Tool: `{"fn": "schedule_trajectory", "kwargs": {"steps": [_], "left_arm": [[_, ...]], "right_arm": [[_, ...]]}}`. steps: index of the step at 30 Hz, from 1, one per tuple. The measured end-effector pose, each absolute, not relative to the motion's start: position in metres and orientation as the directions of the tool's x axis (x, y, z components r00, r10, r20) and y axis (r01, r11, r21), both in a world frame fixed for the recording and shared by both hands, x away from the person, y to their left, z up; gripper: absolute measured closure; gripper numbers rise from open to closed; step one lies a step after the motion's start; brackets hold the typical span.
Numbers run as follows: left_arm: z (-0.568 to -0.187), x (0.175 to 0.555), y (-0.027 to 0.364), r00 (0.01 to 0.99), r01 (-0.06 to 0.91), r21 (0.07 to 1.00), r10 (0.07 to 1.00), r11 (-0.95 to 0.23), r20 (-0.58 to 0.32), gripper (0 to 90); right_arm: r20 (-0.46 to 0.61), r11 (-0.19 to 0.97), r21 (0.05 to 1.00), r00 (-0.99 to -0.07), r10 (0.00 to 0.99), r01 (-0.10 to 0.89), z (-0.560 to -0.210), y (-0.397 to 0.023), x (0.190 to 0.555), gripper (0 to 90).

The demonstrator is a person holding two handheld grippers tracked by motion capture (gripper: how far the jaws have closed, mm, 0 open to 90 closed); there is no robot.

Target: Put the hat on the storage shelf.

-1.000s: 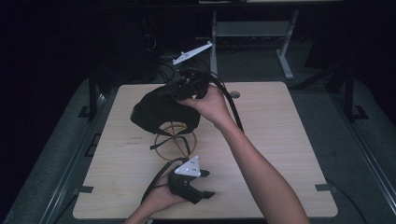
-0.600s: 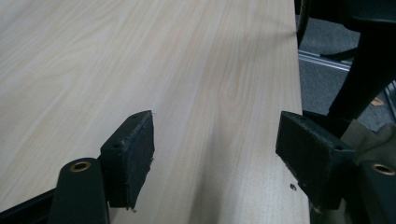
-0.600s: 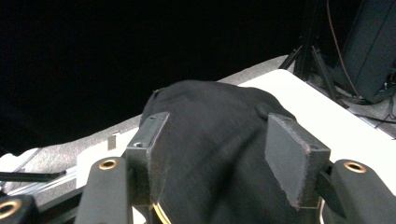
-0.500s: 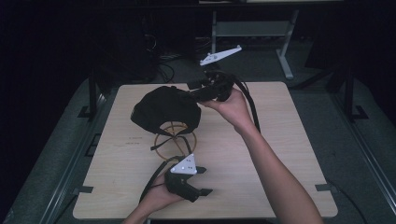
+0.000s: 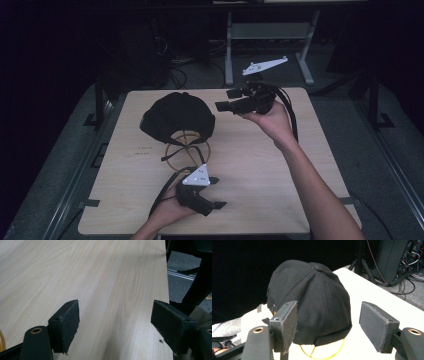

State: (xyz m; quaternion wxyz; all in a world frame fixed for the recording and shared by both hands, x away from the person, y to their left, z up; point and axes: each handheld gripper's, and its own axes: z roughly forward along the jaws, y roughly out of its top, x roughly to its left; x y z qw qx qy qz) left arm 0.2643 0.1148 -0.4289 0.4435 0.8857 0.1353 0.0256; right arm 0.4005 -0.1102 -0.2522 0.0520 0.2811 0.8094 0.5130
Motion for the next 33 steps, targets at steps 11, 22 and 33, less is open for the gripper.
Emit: {"fn": "schedule_trajectory", "kwargs": {"steps": [11,22,33], "left_arm": [[-0.428,0.265,0.117,0.960,0.219,0.793,0.270,-0.568,-0.071,22.5],[-0.428,0.266,0.118,0.958,0.224,0.797,0.277,-0.561,-0.074,22.4],[-0.428,0.266,0.119,0.957,0.226,0.795,0.281,-0.563,-0.073,22.5]], "right_arm": [[0.213,0.309,0.852,-0.819,0.532,0.422,-0.262,-0.132,0.396,28.5],[0.212,0.310,0.848,-0.810,0.547,0.431,-0.269,-0.145,0.389,27.5],[0.219,0.305,0.840,-0.796,0.565,0.448,-0.276,-0.161,0.385,26.8]]}}
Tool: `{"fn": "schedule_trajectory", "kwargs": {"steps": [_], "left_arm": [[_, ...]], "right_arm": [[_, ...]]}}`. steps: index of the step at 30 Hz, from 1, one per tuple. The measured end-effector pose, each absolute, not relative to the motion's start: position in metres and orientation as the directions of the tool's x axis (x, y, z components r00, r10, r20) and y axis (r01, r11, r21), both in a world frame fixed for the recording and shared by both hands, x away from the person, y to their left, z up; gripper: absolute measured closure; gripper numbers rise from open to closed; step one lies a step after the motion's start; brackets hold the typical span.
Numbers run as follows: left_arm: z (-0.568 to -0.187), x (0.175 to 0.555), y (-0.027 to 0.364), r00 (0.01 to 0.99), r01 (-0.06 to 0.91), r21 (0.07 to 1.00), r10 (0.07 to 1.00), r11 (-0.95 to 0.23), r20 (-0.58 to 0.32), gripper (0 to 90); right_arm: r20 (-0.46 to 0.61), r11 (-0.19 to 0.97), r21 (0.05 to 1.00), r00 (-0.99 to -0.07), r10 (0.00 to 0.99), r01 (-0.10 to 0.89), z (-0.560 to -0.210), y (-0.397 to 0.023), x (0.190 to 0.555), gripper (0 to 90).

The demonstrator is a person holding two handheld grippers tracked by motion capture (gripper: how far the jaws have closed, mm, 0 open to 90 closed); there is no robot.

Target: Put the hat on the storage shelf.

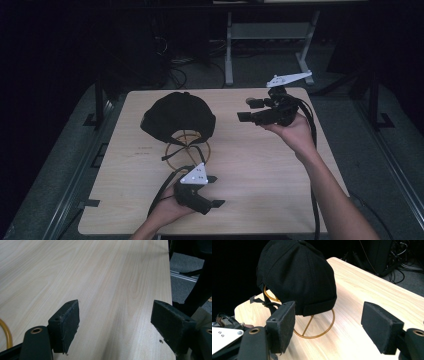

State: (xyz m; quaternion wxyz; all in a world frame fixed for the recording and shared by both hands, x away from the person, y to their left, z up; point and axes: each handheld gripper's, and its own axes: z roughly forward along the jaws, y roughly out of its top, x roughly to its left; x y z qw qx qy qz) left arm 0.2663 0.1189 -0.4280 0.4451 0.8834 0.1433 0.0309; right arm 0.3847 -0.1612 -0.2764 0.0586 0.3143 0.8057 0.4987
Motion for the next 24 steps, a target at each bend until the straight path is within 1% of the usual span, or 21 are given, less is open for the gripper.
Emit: {"fn": "schedule_trajectory", "kwargs": {"steps": [10,24], "left_arm": [[-0.428,0.266,0.119,0.956,0.229,0.794,0.283,-0.563,-0.075,22.5],[-0.428,0.267,0.121,0.956,0.227,0.792,0.287,-0.567,-0.068,22.5]], "right_arm": [[0.214,0.301,0.842,-0.790,0.575,0.447,-0.279,-0.175,0.379,26.6],[0.235,0.285,0.834,-0.772,0.591,0.472,-0.291,-0.192,0.373,26.0]]}}
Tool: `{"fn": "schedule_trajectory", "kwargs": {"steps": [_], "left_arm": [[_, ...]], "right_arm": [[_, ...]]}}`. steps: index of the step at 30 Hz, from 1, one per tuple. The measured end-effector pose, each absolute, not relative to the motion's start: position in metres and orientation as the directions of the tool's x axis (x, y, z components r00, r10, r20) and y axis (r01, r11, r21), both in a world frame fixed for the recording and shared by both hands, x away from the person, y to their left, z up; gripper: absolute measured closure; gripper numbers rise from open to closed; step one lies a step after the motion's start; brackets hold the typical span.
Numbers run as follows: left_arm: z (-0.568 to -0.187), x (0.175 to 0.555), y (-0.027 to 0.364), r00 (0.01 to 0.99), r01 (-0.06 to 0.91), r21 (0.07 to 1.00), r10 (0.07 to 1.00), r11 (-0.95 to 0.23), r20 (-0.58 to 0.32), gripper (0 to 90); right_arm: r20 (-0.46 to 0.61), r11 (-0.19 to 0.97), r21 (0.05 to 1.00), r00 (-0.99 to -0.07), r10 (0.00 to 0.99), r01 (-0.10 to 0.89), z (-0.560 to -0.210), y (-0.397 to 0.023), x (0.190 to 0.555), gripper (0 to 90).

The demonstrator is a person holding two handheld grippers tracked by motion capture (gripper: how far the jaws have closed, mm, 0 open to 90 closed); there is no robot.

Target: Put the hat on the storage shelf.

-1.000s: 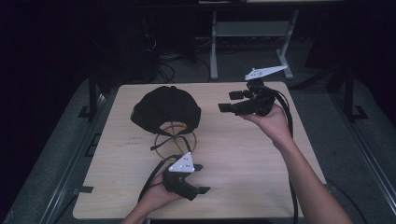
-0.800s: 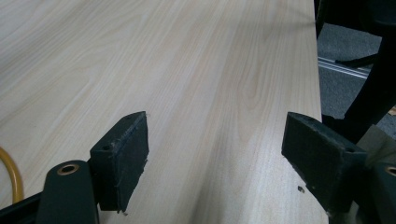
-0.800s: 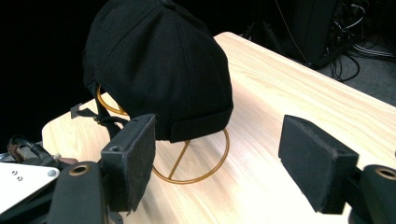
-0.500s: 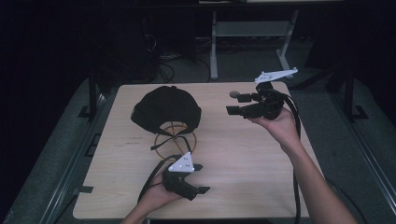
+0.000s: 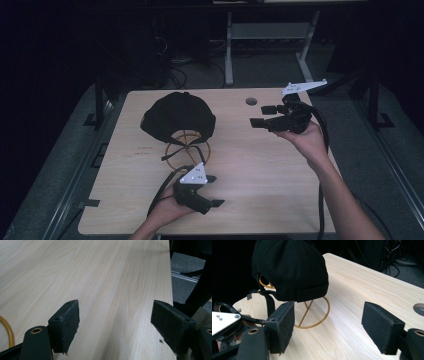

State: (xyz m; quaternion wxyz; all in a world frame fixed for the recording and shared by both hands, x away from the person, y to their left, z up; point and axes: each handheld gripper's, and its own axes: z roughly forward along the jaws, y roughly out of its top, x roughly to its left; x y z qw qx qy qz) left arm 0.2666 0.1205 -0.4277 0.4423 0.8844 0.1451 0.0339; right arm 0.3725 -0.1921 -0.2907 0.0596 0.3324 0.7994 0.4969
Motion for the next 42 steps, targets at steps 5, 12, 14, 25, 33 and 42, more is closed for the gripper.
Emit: {"fn": "schedule_trajectory", "kwargs": {"steps": [5,12,14,25,33,42], "left_arm": [[-0.428,0.267,0.121,0.955,0.229,0.794,0.289,-0.564,-0.070,22.5],[-0.428,0.266,0.120,0.954,0.230,0.793,0.290,-0.564,-0.071,22.5],[-0.428,0.267,0.121,0.955,0.226,0.791,0.288,-0.569,-0.066,22.4],[-0.428,0.267,0.122,0.953,0.232,0.793,0.294,-0.564,-0.069,22.4],[-0.428,0.267,0.121,0.953,0.233,0.792,0.296,-0.564,-0.070,22.4],[-0.428,0.267,0.123,0.951,0.239,0.792,0.301,-0.562,-0.074,22.4]], "right_arm": [[0.239,0.279,0.834,-0.767,0.596,0.476,-0.294,-0.199,0.369,25.8],[0.250,0.270,0.829,-0.756,0.605,0.490,-0.301,-0.208,0.364,25.3],[0.251,0.268,0.828,-0.753,0.608,0.492,-0.303,-0.211,0.363,25.4],[0.257,0.261,0.823,-0.741,0.621,0.504,-0.312,-0.223,0.355,24.8],[0.269,0.248,0.817,-0.725,0.635,0.521,-0.324,-0.237,0.349,24.4],[0.272,0.245,0.807,-0.707,0.653,0.537,-0.336,-0.246,0.342,24.1]]}}
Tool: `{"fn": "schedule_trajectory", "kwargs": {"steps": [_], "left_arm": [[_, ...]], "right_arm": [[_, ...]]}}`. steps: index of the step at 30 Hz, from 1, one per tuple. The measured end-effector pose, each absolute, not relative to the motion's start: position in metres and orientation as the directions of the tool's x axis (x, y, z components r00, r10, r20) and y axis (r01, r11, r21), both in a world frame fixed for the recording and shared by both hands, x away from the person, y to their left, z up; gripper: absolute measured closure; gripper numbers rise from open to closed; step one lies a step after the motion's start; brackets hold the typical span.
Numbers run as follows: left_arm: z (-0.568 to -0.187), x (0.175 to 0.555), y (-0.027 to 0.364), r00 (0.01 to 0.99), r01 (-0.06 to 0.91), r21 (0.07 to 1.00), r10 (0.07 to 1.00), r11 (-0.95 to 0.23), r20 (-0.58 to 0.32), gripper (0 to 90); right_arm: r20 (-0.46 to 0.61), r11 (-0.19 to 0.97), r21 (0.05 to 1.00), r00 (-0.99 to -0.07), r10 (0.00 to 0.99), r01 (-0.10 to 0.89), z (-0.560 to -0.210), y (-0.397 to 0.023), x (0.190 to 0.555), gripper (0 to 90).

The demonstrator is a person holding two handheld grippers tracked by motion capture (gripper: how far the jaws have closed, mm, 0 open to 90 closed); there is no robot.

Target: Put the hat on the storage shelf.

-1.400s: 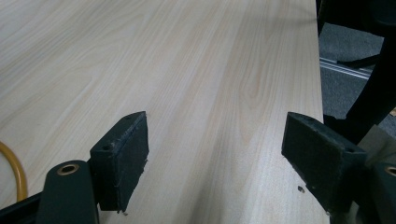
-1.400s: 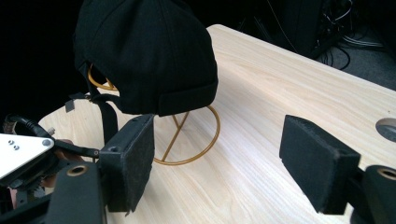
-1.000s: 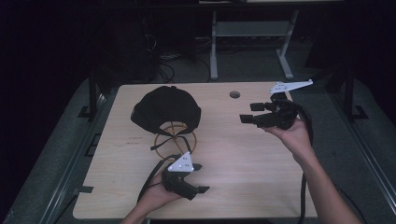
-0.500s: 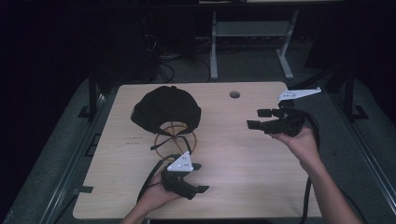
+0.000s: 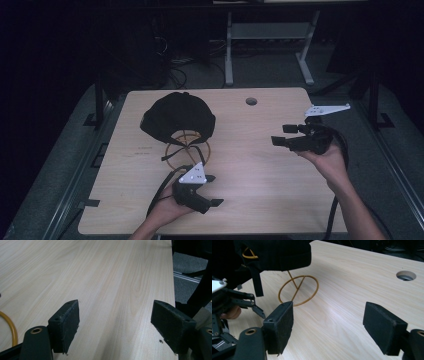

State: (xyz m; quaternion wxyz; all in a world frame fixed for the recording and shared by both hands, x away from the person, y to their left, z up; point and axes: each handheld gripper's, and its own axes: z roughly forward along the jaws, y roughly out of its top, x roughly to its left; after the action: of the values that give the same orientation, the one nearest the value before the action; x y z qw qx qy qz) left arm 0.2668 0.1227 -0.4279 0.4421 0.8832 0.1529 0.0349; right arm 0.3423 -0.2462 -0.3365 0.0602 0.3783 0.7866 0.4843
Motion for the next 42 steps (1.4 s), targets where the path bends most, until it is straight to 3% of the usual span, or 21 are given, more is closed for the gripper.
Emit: {"fn": "schedule_trajectory", "kwargs": {"steps": [42], "left_arm": [[-0.430,0.266,0.122,0.950,0.241,0.787,0.305,-0.568,-0.072,22.0]], "right_arm": [[0.290,0.226,0.768,-0.640,0.712,0.599,-0.399,-0.289,0.297,20.5]]}}
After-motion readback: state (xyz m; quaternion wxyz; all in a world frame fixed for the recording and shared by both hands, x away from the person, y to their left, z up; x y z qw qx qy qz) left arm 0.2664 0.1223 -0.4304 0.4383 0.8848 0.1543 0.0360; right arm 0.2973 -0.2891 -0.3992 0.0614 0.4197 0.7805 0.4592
